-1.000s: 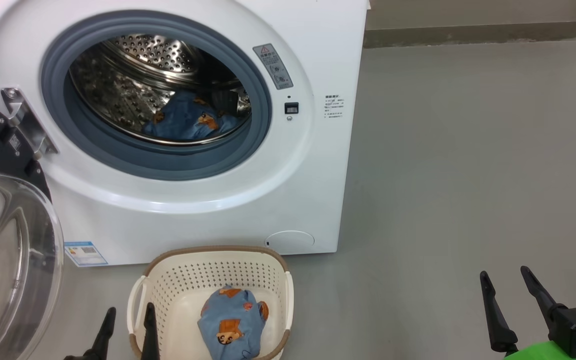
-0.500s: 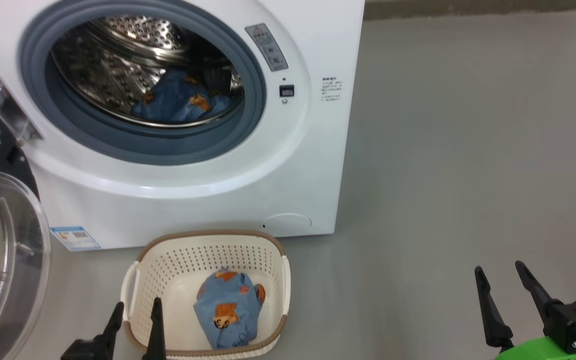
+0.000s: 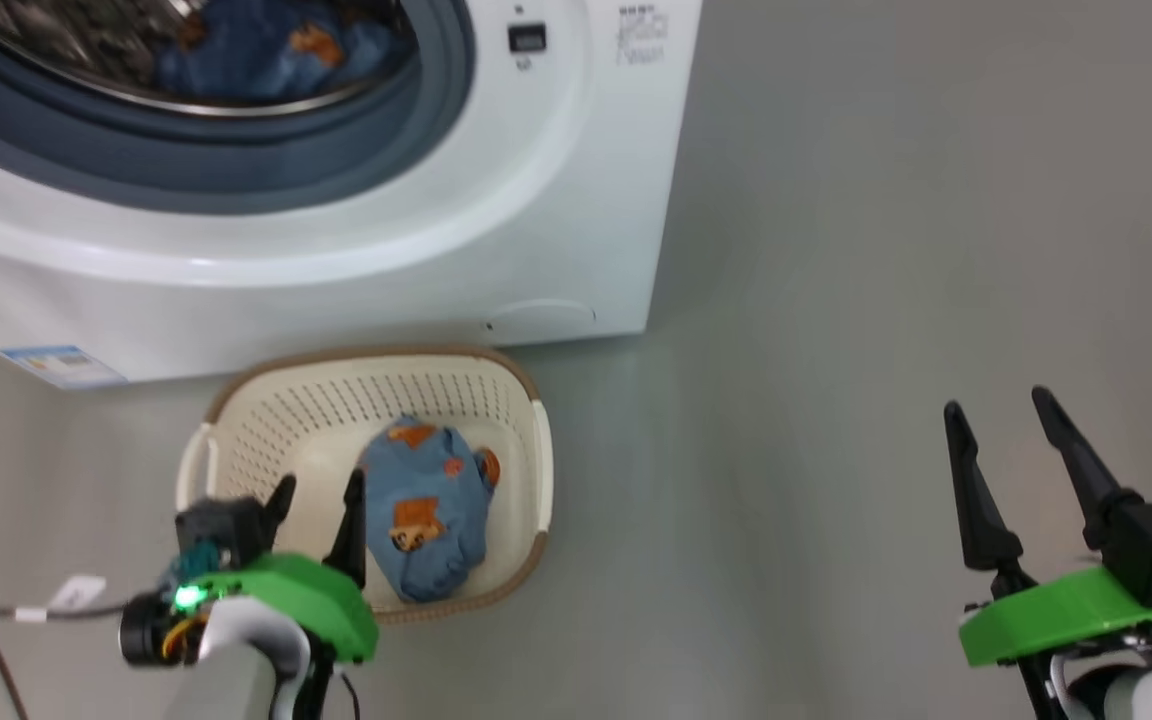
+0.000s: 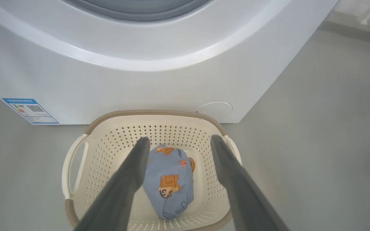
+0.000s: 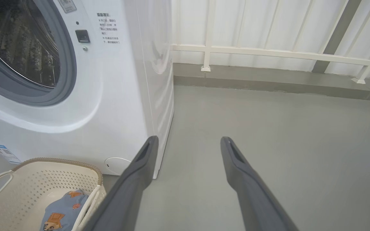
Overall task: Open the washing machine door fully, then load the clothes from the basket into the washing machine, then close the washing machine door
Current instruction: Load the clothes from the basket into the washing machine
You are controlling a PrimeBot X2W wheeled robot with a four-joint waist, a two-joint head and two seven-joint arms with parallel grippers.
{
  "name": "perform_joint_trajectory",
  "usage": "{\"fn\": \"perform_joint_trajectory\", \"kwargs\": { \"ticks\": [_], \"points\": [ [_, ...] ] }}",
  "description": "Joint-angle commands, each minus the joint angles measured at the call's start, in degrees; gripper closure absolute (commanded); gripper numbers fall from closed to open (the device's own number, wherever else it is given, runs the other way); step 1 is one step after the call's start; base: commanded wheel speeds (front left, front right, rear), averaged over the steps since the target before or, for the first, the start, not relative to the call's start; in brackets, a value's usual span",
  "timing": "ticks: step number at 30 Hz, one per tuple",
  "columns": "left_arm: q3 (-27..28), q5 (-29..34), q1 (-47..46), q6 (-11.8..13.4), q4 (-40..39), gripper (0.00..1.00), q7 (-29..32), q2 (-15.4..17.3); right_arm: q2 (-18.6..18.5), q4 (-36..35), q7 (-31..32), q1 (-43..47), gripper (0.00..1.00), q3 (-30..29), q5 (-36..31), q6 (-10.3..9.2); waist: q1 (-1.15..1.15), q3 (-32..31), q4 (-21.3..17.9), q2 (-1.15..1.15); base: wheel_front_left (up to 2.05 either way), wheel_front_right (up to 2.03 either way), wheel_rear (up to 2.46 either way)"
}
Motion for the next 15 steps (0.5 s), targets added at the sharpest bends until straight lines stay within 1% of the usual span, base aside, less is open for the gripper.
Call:
{"fn": "perform_joint_trajectory", "kwargs": {
  "ticks": [1, 7, 15],
  "points": [
    [1.36, -0.37, -2.48, -0.45, 0.81, 0.0, -0.4, 0.88, -0.81, -1.56, -0.7, -2.03, 0.0, 1.6, 0.52, 0.42, -0.01, 7.39, -3.0, 0.0, 0.0, 0.0, 0.0],
    [1.09, -0.97, -11.91, -3.05, 12.13, 0.0, 0.36, 1.48, -0.6, -0.73, -2.3, -6.25, 0.0, 2.93, 1.18, 0.42, -0.01, 14.32, -6.36, 0.0, 0.0, 0.0, 0.0],
    [1.49, -2.11, -20.43, -5.04, 22.94, 0.0, 2.62, 4.79, 0.02, 0.83, -5.16, -12.14, 0.0, 6.52, 2.35, 0.42, -0.01, 23.25, -12.63, 0.0, 0.0, 0.0, 0.0]
  ]
}}
